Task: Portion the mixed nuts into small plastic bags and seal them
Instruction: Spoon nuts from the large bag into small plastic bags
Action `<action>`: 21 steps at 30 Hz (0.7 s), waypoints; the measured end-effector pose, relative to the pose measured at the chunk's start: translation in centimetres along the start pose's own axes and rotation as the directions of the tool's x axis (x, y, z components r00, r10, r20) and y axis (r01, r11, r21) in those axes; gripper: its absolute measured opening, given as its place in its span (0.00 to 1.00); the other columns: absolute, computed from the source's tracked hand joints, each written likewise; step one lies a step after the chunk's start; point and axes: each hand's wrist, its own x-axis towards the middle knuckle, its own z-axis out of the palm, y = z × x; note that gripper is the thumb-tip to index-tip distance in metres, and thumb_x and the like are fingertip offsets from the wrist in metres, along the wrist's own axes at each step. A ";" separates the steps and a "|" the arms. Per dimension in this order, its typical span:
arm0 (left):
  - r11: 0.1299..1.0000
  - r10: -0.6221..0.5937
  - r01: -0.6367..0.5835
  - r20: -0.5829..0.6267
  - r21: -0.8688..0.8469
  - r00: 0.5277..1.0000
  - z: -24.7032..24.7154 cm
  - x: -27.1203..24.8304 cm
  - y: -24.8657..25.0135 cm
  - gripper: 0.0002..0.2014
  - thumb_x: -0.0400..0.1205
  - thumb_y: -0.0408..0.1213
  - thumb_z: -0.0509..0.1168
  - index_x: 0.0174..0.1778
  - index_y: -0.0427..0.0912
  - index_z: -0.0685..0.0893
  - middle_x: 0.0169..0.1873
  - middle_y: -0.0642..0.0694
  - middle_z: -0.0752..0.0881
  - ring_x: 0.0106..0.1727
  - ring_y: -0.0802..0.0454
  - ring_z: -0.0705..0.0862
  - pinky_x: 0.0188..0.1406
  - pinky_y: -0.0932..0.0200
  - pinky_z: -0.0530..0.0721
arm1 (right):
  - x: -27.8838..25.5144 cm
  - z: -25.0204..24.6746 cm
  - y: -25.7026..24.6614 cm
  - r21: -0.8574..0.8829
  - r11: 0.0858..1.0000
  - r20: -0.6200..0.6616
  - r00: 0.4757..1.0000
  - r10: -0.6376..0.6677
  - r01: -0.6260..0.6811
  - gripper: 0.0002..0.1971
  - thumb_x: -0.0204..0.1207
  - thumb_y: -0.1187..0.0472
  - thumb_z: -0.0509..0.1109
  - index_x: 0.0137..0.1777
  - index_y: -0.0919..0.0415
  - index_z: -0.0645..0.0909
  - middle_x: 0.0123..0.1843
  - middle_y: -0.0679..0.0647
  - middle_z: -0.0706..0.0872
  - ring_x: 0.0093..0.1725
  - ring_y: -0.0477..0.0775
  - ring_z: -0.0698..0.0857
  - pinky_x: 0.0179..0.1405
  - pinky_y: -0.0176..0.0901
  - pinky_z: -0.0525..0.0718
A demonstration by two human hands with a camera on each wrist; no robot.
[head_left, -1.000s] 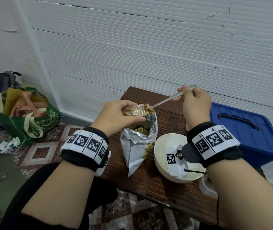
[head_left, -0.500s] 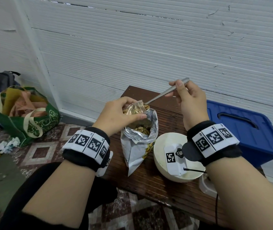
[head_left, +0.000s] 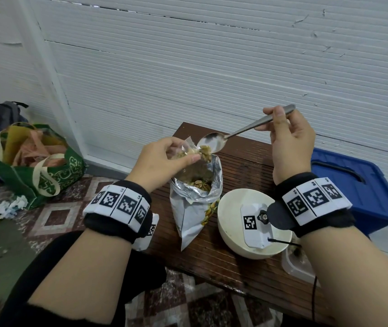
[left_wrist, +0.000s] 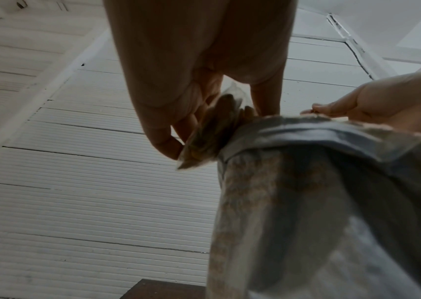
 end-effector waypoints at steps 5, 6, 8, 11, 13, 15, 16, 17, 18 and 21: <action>0.999 -0.001 -0.001 -0.035 -0.049 0.999 -0.3 0.2 -0.5 0.18 0.69 0.55 0.76 0.50 0.52 0.86 0.49 0.55 0.86 0.50 0.62 0.83 0.51 0.65 0.83 | -1.0 -0.1 0.2 -0.147 0.988 -0.037 0.998 0.041 -0.046 0.13 0.84 0.57 0.62 0.40 0.46 0.83 0.29 0.41 0.87 0.42 0.51 0.86 0.51 0.44 0.81; 0.998 0.004 -0.007 -0.035 -0.070 0.999 -0.4 0.2 -0.5 0.21 0.67 0.58 0.75 0.51 0.51 0.86 0.50 0.54 0.87 0.52 0.60 0.84 0.56 0.59 0.85 | -1.4 -0.1 0.3 -0.191 0.981 -0.011 0.999 0.044 -0.046 0.12 0.84 0.56 0.62 0.41 0.46 0.83 0.29 0.42 0.87 0.42 0.47 0.86 0.48 0.39 0.79; 0.993 0.032 -0.035 -0.028 -0.112 0.999 -0.5 0.1 -0.3 0.26 0.64 0.62 0.73 0.52 0.50 0.86 0.53 0.55 0.89 0.55 0.59 0.86 0.60 0.51 0.85 | -2.2 0.3 0.7 -0.281 0.959 0.057 0.997 0.048 -0.030 0.11 0.83 0.54 0.63 0.42 0.46 0.84 0.30 0.44 0.87 0.39 0.40 0.84 0.45 0.34 0.77; 0.987 0.069 -0.075 -0.049 -0.143 0.996 -0.7 0.0 0.1 0.26 0.64 0.62 0.72 0.53 0.51 0.87 0.52 0.56 0.89 0.55 0.61 0.86 0.62 0.52 0.84 | -3.6 1.0 1.6 -0.420 0.907 0.176 0.982 0.066 0.015 0.11 0.82 0.54 0.65 0.41 0.50 0.86 0.33 0.42 0.86 0.35 0.36 0.81 0.36 0.23 0.73; 0.980 0.088 -0.101 -0.083 -0.170 0.993 -0.7 -0.2 0.4 0.22 0.67 0.57 0.73 0.53 0.49 0.88 0.51 0.55 0.90 0.54 0.60 0.87 0.61 0.53 0.85 | -4.5 1.4 2.2 -0.473 0.881 0.221 0.972 0.085 0.031 0.10 0.82 0.54 0.65 0.43 0.53 0.86 0.34 0.42 0.85 0.35 0.37 0.80 0.32 0.21 0.71; 0.970 0.097 -0.116 -0.100 -0.213 0.990 -0.7 -0.3 0.6 0.16 0.71 0.49 0.74 0.53 0.47 0.89 0.51 0.55 0.90 0.54 0.59 0.87 0.60 0.52 0.85 | -5.0 1.5 2.6 -0.472 0.882 0.209 0.973 0.100 0.010 0.09 0.82 0.54 0.65 0.45 0.54 0.85 0.33 0.42 0.83 0.34 0.38 0.79 0.32 0.20 0.71; 0.965 0.100 -0.123 -0.105 -0.232 0.989 -0.7 -0.4 0.7 0.15 0.72 0.47 0.75 0.53 0.47 0.90 0.52 0.55 0.90 0.54 0.58 0.87 0.60 0.51 0.85 | -5.1 1.4 2.7 -0.467 0.884 0.200 0.974 0.108 -0.002 0.08 0.82 0.54 0.65 0.45 0.54 0.85 0.33 0.42 0.82 0.34 0.37 0.78 0.32 0.20 0.71; 0.962 0.105 -0.129 -0.113 -0.240 0.988 -0.7 -0.6 0.8 0.14 0.71 0.49 0.75 0.51 0.51 0.90 0.52 0.56 0.90 0.55 0.58 0.87 0.60 0.50 0.85 | -5.1 1.4 2.6 -0.461 0.887 0.196 0.972 0.127 -0.023 0.08 0.82 0.53 0.66 0.47 0.54 0.85 0.33 0.41 0.82 0.34 0.36 0.78 0.31 0.19 0.70; 0.961 0.113 -0.140 -0.127 -0.237 0.985 -0.7 -0.7 1.1 0.14 0.70 0.53 0.75 0.50 0.56 0.90 0.52 0.57 0.90 0.54 0.57 0.87 0.59 0.51 0.85 | -5.1 1.2 2.4 -0.452 0.890 0.198 0.968 0.153 -0.048 0.08 0.81 0.51 0.66 0.49 0.53 0.85 0.34 0.41 0.82 0.35 0.36 0.78 0.31 0.20 0.70; 0.967 0.163 -0.191 -0.165 -0.171 0.973 -0.5 -1.0 2.0 0.17 0.66 0.61 0.73 0.49 0.64 0.88 0.52 0.51 0.86 0.45 0.57 0.80 0.49 0.59 0.81 | -5.0 0.6 1.8 -0.428 0.898 0.200 0.958 0.205 -0.103 0.11 0.79 0.45 0.67 0.53 0.50 0.81 0.38 0.43 0.82 0.38 0.36 0.78 0.33 0.22 0.70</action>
